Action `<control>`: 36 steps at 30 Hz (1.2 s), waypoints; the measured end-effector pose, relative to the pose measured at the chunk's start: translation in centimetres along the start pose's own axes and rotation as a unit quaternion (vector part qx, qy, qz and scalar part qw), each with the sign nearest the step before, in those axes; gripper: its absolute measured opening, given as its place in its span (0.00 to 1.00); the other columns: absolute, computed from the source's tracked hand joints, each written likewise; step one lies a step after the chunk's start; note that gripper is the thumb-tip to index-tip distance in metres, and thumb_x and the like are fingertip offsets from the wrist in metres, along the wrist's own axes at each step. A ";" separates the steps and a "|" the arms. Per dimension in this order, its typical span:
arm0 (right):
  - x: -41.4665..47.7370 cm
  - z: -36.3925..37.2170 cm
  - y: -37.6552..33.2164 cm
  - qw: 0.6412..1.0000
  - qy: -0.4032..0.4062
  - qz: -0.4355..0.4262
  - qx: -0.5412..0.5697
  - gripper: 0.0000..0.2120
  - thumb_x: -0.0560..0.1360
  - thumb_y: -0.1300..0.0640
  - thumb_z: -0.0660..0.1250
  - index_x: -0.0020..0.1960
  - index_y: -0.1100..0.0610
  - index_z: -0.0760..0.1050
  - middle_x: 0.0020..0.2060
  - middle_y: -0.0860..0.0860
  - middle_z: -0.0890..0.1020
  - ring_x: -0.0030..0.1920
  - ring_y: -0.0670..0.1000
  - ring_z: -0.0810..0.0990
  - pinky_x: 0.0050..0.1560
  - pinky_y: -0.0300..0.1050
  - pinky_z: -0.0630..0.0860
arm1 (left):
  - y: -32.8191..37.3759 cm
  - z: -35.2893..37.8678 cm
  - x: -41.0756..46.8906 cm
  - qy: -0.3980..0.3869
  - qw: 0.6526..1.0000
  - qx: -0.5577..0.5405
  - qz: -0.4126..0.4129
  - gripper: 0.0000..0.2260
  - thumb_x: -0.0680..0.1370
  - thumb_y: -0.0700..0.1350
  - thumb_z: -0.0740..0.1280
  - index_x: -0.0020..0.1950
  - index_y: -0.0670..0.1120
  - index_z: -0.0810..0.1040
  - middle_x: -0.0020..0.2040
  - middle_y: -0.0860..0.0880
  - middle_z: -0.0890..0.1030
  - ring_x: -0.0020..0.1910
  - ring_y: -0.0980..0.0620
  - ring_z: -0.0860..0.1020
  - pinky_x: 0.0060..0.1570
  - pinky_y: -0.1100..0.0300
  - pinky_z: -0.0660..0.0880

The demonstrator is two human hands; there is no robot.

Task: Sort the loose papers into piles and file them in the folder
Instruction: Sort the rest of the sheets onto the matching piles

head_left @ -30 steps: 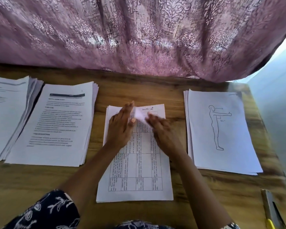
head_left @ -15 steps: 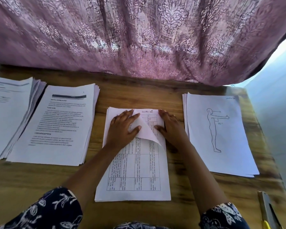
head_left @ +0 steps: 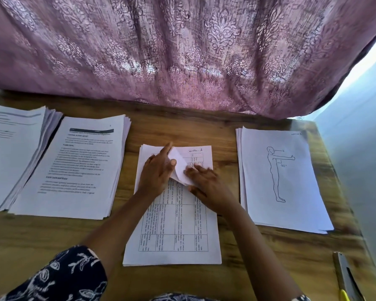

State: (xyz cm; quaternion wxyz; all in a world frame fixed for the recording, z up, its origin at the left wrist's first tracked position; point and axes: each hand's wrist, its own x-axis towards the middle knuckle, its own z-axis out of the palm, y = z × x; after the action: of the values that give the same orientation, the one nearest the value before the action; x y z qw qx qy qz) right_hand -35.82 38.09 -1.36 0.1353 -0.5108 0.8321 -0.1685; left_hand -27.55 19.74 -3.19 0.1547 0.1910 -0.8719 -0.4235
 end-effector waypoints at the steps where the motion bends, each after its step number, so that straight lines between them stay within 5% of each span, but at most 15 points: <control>1: -0.1 0.0 0.1 1.000 -0.018 -0.011 0.003 0.32 0.78 0.35 0.44 0.77 0.50 0.57 0.75 0.45 0.56 0.75 0.44 0.49 0.75 0.48 0.45 | 0.0 -0.1 0.2 -0.014 1.000 0.006 -0.004 0.31 0.77 0.66 0.52 0.76 0.51 0.60 0.73 0.50 0.69 0.70 0.47 0.70 0.69 0.46 0.66; 3: 0.1 -0.5 0.1 0.997 -0.031 0.009 0.069 0.28 0.80 0.38 0.47 0.74 0.51 0.63 0.73 0.44 0.61 0.73 0.41 0.55 0.74 0.44 0.49 | -0.1 0.0 0.3 -0.031 0.999 0.030 0.002 0.29 0.77 0.61 0.58 0.76 0.52 0.60 0.74 0.51 0.68 0.71 0.48 0.69 0.71 0.47 0.64; 6: 1.4 -1.3 1.0 0.987 0.033 0.104 0.117 0.23 0.81 0.46 0.56 0.73 0.53 0.65 0.71 0.50 0.70 0.69 0.50 0.69 0.64 0.48 0.70 | -0.6 0.2 0.4 -0.024 0.997 0.069 0.011 0.26 0.79 0.52 0.64 0.76 0.50 0.63 0.74 0.50 0.68 0.72 0.48 0.67 0.73 0.49 0.57; 9: 2.3 -1.2 2.7 0.988 -0.007 0.154 0.008 0.32 0.80 0.44 0.58 0.78 0.54 0.51 0.77 0.51 0.55 0.77 0.53 0.53 0.75 0.54 0.52 | -0.7 0.5 0.5 -0.021 0.995 0.093 0.007 0.26 0.79 0.49 0.65 0.76 0.51 0.62 0.75 0.51 0.66 0.73 0.48 0.66 0.73 0.50 0.56; 11: 2.4 -0.8 3.1 0.989 0.003 0.150 0.011 0.33 0.80 0.43 0.58 0.78 0.54 0.50 0.77 0.52 0.55 0.77 0.55 0.53 0.75 0.54 0.49 | -0.9 0.5 0.7 -0.024 0.995 0.102 0.006 0.27 0.79 0.50 0.65 0.76 0.52 0.61 0.75 0.52 0.65 0.73 0.48 0.66 0.73 0.49 0.57; 15: 2.2 -0.2 2.5 0.983 0.068 0.169 0.023 0.29 0.78 0.44 0.62 0.75 0.49 0.57 0.70 0.53 0.69 0.67 0.56 0.71 0.64 0.55 0.71 | -1.2 0.6 0.5 -0.031 0.990 0.133 0.032 0.26 0.79 0.54 0.61 0.76 0.53 0.61 0.76 0.51 0.63 0.73 0.47 0.65 0.73 0.51 0.54; 18: 1.9 -0.2 1.0 0.942 0.180 0.235 0.154 0.28 0.74 0.45 0.69 0.70 0.47 0.62 0.57 0.50 0.79 0.52 0.52 0.81 0.49 0.47 0.81 | -1.0 0.6 0.7 -0.032 0.991 0.130 0.032 0.26 0.78 0.56 0.55 0.76 0.52 0.63 0.76 0.51 0.62 0.74 0.48 0.64 0.72 0.53 0.51; 20: 1.3 -0.4 -0.1 0.915 0.211 0.234 0.252 0.29 0.74 0.46 0.69 0.70 0.45 0.60 0.59 0.47 0.79 0.51 0.49 0.82 0.47 0.45 0.80 | -0.6 0.5 0.6 -0.029 0.992 0.116 0.039 0.26 0.79 0.58 0.52 0.75 0.51 0.64 0.76 0.51 0.63 0.74 0.49 0.64 0.74 0.52 0.51; 22: 0.5 -0.9 -1.3 0.931 0.176 0.179 0.265 0.28 0.77 0.47 0.66 0.73 0.45 0.59 0.66 0.44 0.74 0.57 0.46 0.77 0.51 0.45 0.78 | -0.2 0.2 0.2 -0.019 0.997 0.063 0.040 0.27 0.79 0.61 0.50 0.75 0.50 0.65 0.74 0.51 0.66 0.72 0.50 0.66 0.74 0.46 0.57; 25: 0.0 -0.9 -2.5 0.992 0.068 0.063 0.082 0.22 0.80 0.48 0.60 0.73 0.49 0.63 0.69 0.48 0.72 0.63 0.49 0.75 0.57 0.44 0.76 | -0.2 0.1 -0.3 0.006 0.999 -0.042 0.024 0.27 0.79 0.64 0.50 0.75 0.54 0.60 0.69 0.55 0.70 0.66 0.54 0.71 0.68 0.44 0.69; 27: -0.1 -0.3 -2.3 0.999 0.016 0.027 0.013 0.22 0.81 0.48 0.58 0.73 0.51 0.65 0.71 0.51 0.69 0.69 0.51 0.70 0.65 0.48 0.71 | 0.1 0.0 0.0 -0.005 0.999 -0.031 0.000 0.29 0.79 0.64 0.54 0.77 0.54 0.55 0.71 0.53 0.69 0.67 0.52 0.71 0.66 0.47 0.71; 30: 0.3 -1.1 -1.8 0.992 0.025 0.069 0.105 0.16 0.81 0.51 0.58 0.67 0.53 0.72 0.65 0.53 0.76 0.62 0.52 0.76 0.59 0.47 0.76 | -0.1 0.2 0.4 -0.022 0.998 0.063 0.004 0.28 0.79 0.54 0.64 0.76 0.51 0.60 0.73 0.49 0.68 0.70 0.48 0.69 0.69 0.46 0.67; 32: 1.3 -1.8 -0.5 0.986 0.065 0.116 0.106 0.15 0.81 0.53 0.59 0.66 0.53 0.72 0.64 0.53 0.77 0.59 0.53 0.78 0.54 0.45 0.77 | -0.5 0.2 0.4 -0.031 0.993 0.107 0.035 0.24 0.79 0.53 0.61 0.74 0.49 0.67 0.75 0.49 0.66 0.73 0.47 0.66 0.73 0.44 0.60; 36: 2.6 -1.8 2.0 0.986 0.010 0.164 -0.005 0.30 0.80 0.46 0.58 0.77 0.54 0.52 0.76 0.52 0.58 0.76 0.54 0.56 0.73 0.54 0.58 | -0.9 0.2 0.7 -0.046 0.989 0.138 0.029 0.25 0.78 0.55 0.55 0.73 0.49 0.68 0.75 0.50 0.65 0.74 0.48 0.65 0.75 0.47 0.55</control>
State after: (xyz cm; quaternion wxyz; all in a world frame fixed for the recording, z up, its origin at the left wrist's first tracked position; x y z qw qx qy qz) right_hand -39.31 36.82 -0.76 0.1501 -0.3669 0.9066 -0.1449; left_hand -28.09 19.03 -3.91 0.0988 0.1653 -0.9333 -0.3032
